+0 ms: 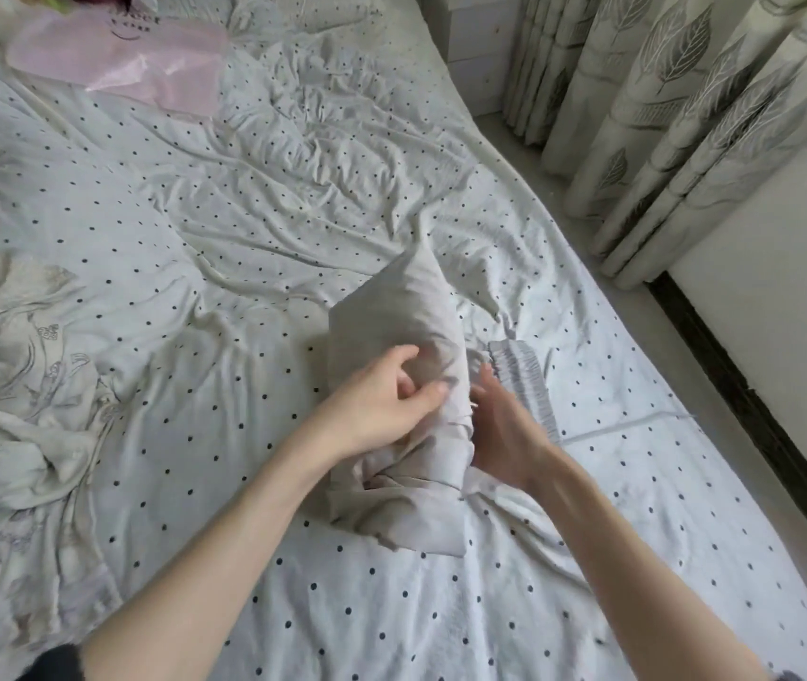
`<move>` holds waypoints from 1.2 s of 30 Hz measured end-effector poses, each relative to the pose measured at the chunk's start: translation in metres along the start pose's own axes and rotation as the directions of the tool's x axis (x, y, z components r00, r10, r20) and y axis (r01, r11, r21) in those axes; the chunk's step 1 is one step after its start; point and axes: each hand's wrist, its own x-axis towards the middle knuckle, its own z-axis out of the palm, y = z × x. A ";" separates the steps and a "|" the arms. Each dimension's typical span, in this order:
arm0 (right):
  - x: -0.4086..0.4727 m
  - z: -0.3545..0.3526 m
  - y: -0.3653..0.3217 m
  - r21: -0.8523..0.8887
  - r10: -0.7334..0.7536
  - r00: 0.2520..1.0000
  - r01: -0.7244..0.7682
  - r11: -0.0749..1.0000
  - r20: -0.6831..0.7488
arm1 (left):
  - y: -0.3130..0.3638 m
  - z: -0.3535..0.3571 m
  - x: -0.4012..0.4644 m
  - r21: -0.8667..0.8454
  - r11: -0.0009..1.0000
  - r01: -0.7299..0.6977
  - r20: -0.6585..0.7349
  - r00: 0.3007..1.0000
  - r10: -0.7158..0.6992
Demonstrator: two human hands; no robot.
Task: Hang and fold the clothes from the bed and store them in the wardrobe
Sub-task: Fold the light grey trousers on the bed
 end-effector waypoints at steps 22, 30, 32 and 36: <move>0.037 -0.081 0.063 -0.972 -0.670 0.737 -0.211 -0.104 -0.088 | -0.088 0.092 0.059 0.795 0.576 -0.191 -0.055 0.923 0.382; 0.061 -0.092 0.061 -0.988 -0.560 0.827 -0.123 -0.097 -0.048 | -0.107 0.102 0.083 0.827 0.546 -0.132 -0.034 0.959 0.283; 0.045 -0.095 0.054 -0.994 -0.610 0.791 -0.093 -0.048 -0.044 | -0.104 0.101 0.082 0.822 0.552 -0.136 -0.029 0.960 0.279; 0.008 -0.118 0.038 -0.846 -0.736 0.421 -0.208 0.491 -0.530 | -0.108 0.099 0.085 0.818 0.566 -0.105 -0.042 0.970 0.241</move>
